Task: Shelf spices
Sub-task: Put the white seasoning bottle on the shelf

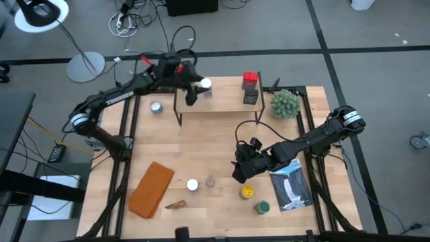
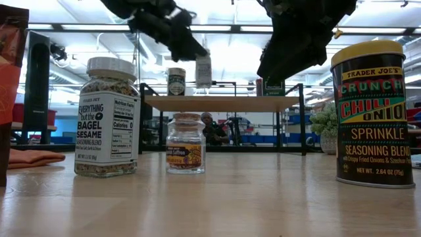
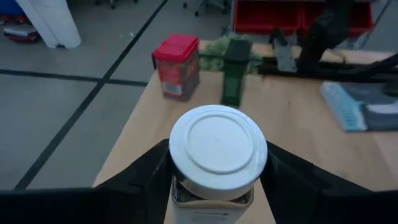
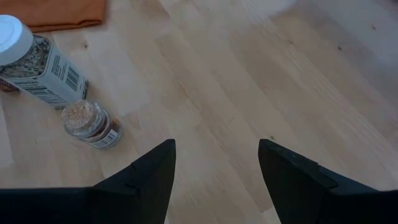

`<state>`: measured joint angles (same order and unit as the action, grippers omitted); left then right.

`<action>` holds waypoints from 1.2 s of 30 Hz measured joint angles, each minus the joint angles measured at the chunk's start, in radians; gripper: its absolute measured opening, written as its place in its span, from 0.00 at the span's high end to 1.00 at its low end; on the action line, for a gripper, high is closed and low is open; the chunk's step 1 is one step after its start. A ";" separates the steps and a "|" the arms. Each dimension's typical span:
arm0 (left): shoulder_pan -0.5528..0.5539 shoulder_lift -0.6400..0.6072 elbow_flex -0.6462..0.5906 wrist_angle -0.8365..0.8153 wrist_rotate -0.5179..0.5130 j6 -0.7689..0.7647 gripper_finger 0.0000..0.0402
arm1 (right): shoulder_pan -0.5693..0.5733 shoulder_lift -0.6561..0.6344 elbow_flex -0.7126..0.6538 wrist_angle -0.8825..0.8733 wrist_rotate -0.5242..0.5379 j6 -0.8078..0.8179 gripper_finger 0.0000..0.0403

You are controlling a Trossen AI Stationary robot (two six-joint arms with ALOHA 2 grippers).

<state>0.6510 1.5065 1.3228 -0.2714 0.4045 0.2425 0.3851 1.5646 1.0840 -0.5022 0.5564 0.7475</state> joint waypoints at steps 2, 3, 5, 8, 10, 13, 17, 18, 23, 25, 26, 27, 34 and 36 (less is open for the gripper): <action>0.019 0.051 0.062 -0.023 0.008 0.013 0.47 | -0.001 0.000 0.000 0.000 0.000 -0.001 0.43; 0.028 0.071 0.089 -0.025 0.023 0.013 0.47 | -0.002 0.000 0.000 0.000 0.000 -0.005 0.43; 0.043 0.113 0.150 -0.046 0.067 0.014 0.47 | -0.002 0.000 0.000 0.000 0.000 -0.014 0.43; 0.053 0.163 0.204 -0.073 0.073 0.016 0.47 | -0.003 0.000 0.000 0.000 0.000 -0.019 0.43; 0.058 0.183 0.214 -0.083 0.079 0.015 0.47 | -0.003 0.000 0.000 0.000 0.000 -0.024 0.43; 0.065 0.191 0.217 -0.096 0.070 0.014 0.47 | -0.003 0.000 0.000 -0.001 0.000 -0.031 0.43; 0.066 0.192 0.218 -0.141 -0.006 0.015 0.47 | -0.003 0.000 0.000 -0.001 0.000 -0.036 0.43; 0.065 0.193 0.218 -0.146 -0.021 0.015 0.47 | -0.003 0.000 0.000 -0.001 0.000 -0.037 0.43; 0.066 0.193 0.218 -0.153 -0.027 0.015 0.47 | -0.003 0.000 0.000 -0.001 0.000 -0.045 0.43; 0.065 0.193 0.218 -0.153 -0.027 0.015 0.47 | -0.003 0.000 0.000 -0.001 0.000 -0.045 0.43; 0.063 0.193 0.218 -0.149 -0.027 0.012 0.47 | -0.003 0.000 0.000 -0.001 0.000 -0.045 0.43; 0.063 0.193 0.218 -0.146 -0.027 0.011 0.47 | -0.003 0.000 0.000 -0.001 0.000 -0.045 0.43; 0.061 0.193 0.218 -0.148 -0.029 0.009 0.47 | -0.003 0.000 0.000 -0.001 0.000 -0.045 0.43; 0.061 0.193 0.218 -0.149 -0.030 0.009 0.47 | -0.003 0.000 0.000 -0.001 0.000 -0.045 0.43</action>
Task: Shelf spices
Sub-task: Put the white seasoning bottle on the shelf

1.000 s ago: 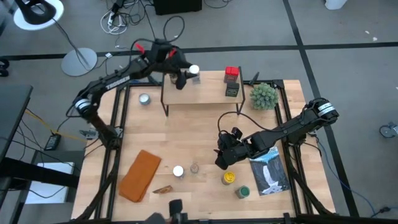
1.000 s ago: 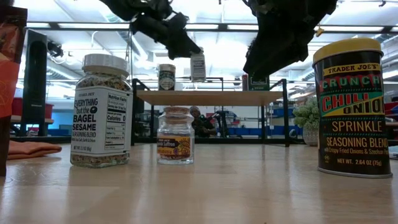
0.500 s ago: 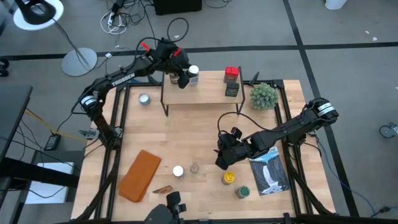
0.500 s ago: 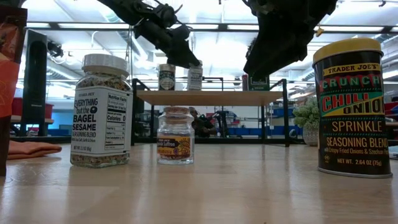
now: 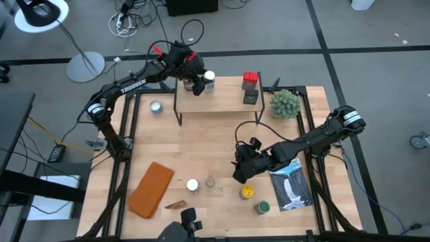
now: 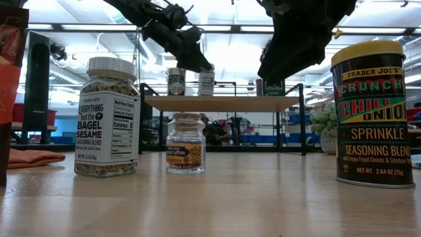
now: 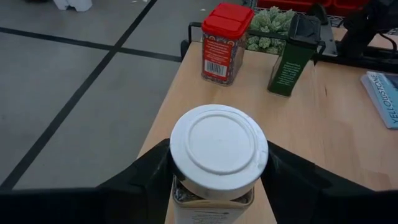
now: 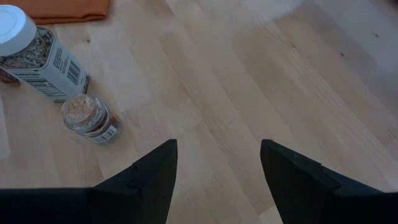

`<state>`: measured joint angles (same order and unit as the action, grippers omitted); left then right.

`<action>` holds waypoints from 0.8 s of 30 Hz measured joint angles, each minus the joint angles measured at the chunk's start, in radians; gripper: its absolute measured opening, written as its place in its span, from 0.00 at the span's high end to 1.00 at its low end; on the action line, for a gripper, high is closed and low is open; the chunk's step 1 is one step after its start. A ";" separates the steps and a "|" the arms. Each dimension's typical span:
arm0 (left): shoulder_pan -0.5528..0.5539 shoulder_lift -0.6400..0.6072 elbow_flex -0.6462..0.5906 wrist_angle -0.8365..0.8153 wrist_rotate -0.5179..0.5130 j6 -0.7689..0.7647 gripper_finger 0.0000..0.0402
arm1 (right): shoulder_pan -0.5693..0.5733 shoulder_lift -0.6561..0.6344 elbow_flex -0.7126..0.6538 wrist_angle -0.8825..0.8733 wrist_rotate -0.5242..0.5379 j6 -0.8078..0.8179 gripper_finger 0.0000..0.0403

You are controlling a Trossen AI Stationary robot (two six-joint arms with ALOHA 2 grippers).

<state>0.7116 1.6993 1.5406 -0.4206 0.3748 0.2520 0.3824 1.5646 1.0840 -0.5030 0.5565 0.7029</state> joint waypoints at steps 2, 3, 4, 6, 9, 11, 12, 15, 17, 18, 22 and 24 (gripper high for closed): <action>0.000 0.000 0.000 0.001 0.000 0.002 0.47 | 0.000 0.000 0.000 0.000 0.000 0.000 0.43; 0.000 0.000 0.000 0.003 0.000 0.003 0.47 | 0.000 0.000 0.000 0.000 0.000 0.000 0.43; 0.000 0.000 0.000 0.002 0.000 0.003 0.47 | 0.000 0.000 0.000 0.000 0.000 0.000 0.43; 0.000 0.000 -0.004 0.004 0.000 0.003 0.47 | 0.000 0.000 0.000 0.000 0.000 0.000 0.43; 0.000 0.000 -0.006 -0.004 0.000 0.006 0.47 | 0.000 0.000 0.000 0.000 0.000 0.000 0.43; 0.000 0.000 -0.006 -0.008 0.002 0.006 0.47 | 0.000 0.000 0.000 0.000 0.000 0.000 0.43; 0.000 0.000 -0.006 -0.007 0.002 0.006 0.47 | 0.000 0.000 0.000 0.000 0.000 0.000 0.43; 0.000 0.000 -0.006 -0.007 0.002 0.006 0.47 | 0.000 0.000 0.000 0.000 0.000 0.000 0.43; 0.000 0.000 -0.006 -0.008 0.003 0.006 0.47 | 0.000 0.000 0.000 0.000 0.000 0.000 0.43; 0.000 0.000 -0.006 -0.009 0.003 0.006 0.47 | 0.000 0.000 0.000 0.000 0.000 0.000 0.43; 0.000 0.000 -0.006 -0.009 0.003 0.006 0.47 | 0.000 0.000 0.000 0.000 0.000 0.000 0.43; 0.000 0.000 -0.006 -0.009 0.003 0.006 0.47 | 0.000 0.000 0.000 0.000 0.000 0.000 0.43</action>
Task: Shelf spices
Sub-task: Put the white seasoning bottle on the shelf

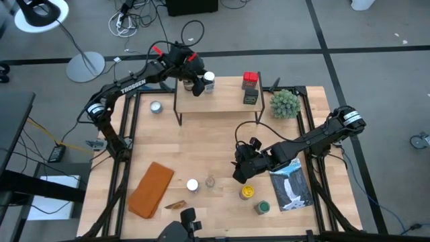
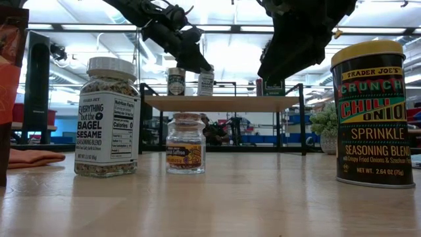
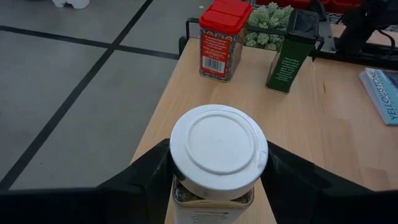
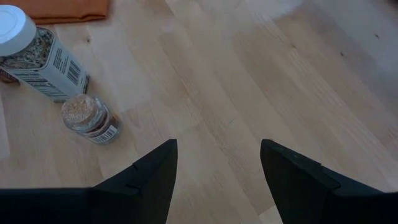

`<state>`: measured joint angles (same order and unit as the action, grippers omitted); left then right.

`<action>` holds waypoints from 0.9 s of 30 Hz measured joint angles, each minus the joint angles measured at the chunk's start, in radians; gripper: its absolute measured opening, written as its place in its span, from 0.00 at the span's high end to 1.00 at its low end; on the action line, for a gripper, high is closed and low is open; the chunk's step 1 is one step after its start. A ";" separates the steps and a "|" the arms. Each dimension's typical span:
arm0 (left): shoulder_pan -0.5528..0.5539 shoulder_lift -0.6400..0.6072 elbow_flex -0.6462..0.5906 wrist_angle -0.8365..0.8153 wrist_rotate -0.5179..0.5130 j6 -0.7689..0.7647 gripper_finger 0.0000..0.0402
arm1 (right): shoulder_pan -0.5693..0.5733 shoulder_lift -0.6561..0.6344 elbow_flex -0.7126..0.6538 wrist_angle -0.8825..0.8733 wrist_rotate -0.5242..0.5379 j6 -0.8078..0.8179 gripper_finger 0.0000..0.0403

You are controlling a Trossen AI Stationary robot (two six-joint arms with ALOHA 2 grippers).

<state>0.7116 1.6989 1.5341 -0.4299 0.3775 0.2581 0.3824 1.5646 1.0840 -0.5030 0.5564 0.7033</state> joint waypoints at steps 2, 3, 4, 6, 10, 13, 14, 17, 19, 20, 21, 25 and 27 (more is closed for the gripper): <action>0.000 0.000 0.000 0.000 0.000 0.000 0.47 | 0.000 0.000 0.000 0.000 0.000 0.000 0.43; 0.000 0.000 0.000 0.000 0.000 0.000 0.47 | 0.000 0.000 0.000 0.000 0.000 0.000 0.43; 0.000 0.000 0.000 0.000 0.000 0.000 0.47 | 0.000 0.000 0.000 0.000 0.000 0.000 0.43; 0.000 0.000 0.000 0.000 0.000 0.000 0.46 | 0.000 0.000 0.000 0.000 0.000 0.000 0.43; 0.000 0.000 -0.001 -0.001 0.000 -0.001 0.40 | 0.000 0.000 0.000 0.000 0.000 0.000 0.43; 0.000 -0.001 -0.001 -0.001 -0.001 -0.003 0.36 | 0.000 0.000 0.000 0.000 0.000 0.000 0.43; 0.000 -0.001 -0.001 -0.001 -0.003 -0.003 0.35 | 0.000 0.000 0.000 0.000 0.000 0.000 0.43; 0.000 -0.001 -0.001 -0.001 -0.006 -0.003 0.32 | 0.000 0.000 0.000 0.000 0.000 0.000 0.43; 0.000 -0.001 -0.001 0.000 -0.006 -0.003 0.31 | 0.000 0.000 0.000 0.000 0.000 0.000 0.43; 0.000 -0.001 -0.001 0.001 -0.007 -0.003 0.31 | 0.000 0.000 0.000 0.000 0.000 0.000 0.43; 0.000 -0.001 -0.001 0.005 -0.007 -0.003 0.31 | 0.000 0.000 0.000 0.000 0.000 0.000 0.43; 0.000 -0.001 -0.001 0.032 -0.008 -0.003 0.31 | 0.000 0.000 0.000 0.000 0.000 0.000 0.43; 0.000 -0.001 -0.001 0.045 -0.008 -0.003 0.31 | 0.000 0.000 0.000 0.000 0.000 0.000 0.43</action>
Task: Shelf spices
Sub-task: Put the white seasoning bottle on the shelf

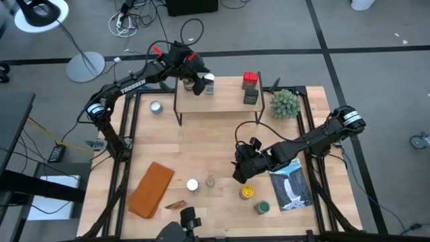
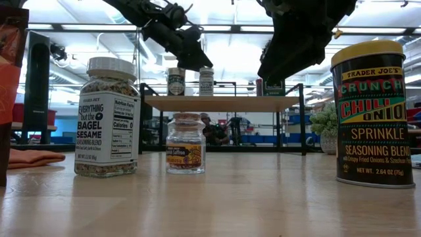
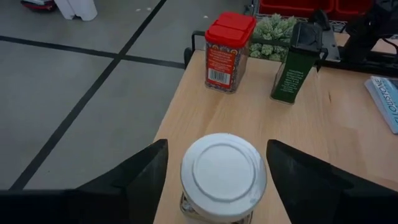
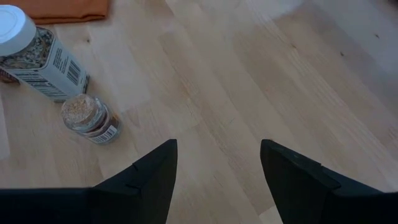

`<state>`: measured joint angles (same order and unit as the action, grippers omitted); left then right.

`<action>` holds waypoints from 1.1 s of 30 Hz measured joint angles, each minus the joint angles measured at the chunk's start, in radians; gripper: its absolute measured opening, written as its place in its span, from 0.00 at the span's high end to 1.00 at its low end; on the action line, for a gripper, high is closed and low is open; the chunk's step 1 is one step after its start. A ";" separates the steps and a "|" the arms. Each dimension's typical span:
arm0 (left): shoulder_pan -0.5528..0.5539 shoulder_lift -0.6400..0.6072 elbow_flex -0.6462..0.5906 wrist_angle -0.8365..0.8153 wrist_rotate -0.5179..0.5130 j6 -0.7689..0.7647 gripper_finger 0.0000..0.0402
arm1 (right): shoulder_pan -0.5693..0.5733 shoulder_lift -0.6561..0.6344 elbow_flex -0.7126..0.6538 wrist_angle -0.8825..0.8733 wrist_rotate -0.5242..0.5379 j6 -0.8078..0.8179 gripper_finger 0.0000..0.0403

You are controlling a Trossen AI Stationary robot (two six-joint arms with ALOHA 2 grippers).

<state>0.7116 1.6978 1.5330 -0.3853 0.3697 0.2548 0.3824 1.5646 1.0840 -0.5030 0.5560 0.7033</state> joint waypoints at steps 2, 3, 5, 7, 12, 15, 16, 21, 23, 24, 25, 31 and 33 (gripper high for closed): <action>0.000 0.000 0.001 0.000 0.000 0.001 0.31 | 0.001 0.000 0.000 0.000 0.000 0.000 0.43; 0.000 0.000 0.006 -0.003 -0.002 0.000 0.31 | 0.001 0.000 0.000 0.000 0.000 0.000 0.43; 0.000 -0.001 0.017 -0.003 -0.011 0.001 0.31 | 0.001 0.000 0.000 0.000 0.000 0.000 0.43; 0.000 -0.008 0.029 -0.006 -0.021 0.000 0.31 | 0.001 0.000 0.000 0.000 0.000 0.000 0.43; 0.000 -0.049 0.051 -0.028 -0.066 -0.001 0.31 | 0.002 0.000 0.000 0.000 0.000 0.000 0.43; 0.000 -0.092 0.051 -0.067 -0.078 -0.001 0.31 | 0.002 0.000 0.000 0.000 0.000 0.000 0.43; 0.000 -0.109 0.051 -0.093 -0.079 -0.001 0.31 | 0.002 0.000 0.000 0.000 0.000 0.000 0.43; -0.025 -0.219 0.007 -0.196 -0.079 0.001 0.31 | 0.002 0.000 0.000 0.000 0.000 0.000 0.43; -0.053 -0.284 -0.058 -0.179 -0.101 0.001 0.31 | 0.002 0.000 0.000 0.000 0.000 0.001 0.43; -0.072 -0.322 -0.097 -0.151 -0.129 0.000 0.31 | 0.002 0.000 0.000 0.000 -0.001 0.002 0.43; -0.090 -0.366 -0.141 -0.119 -0.160 -0.004 0.31 | 0.002 0.000 0.000 0.000 -0.001 0.004 0.43; -0.222 -0.660 -0.429 0.006 -0.310 -0.094 0.31 | 0.003 0.000 0.000 0.003 -0.008 0.011 0.43; -0.279 -0.758 -0.515 0.029 -0.356 -0.131 0.31 | 0.003 0.000 0.000 0.010 -0.008 0.011 0.43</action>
<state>0.4331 0.9400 1.0177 -0.3563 0.0137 0.1241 0.3851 1.5646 1.0840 -0.4928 0.5480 0.7139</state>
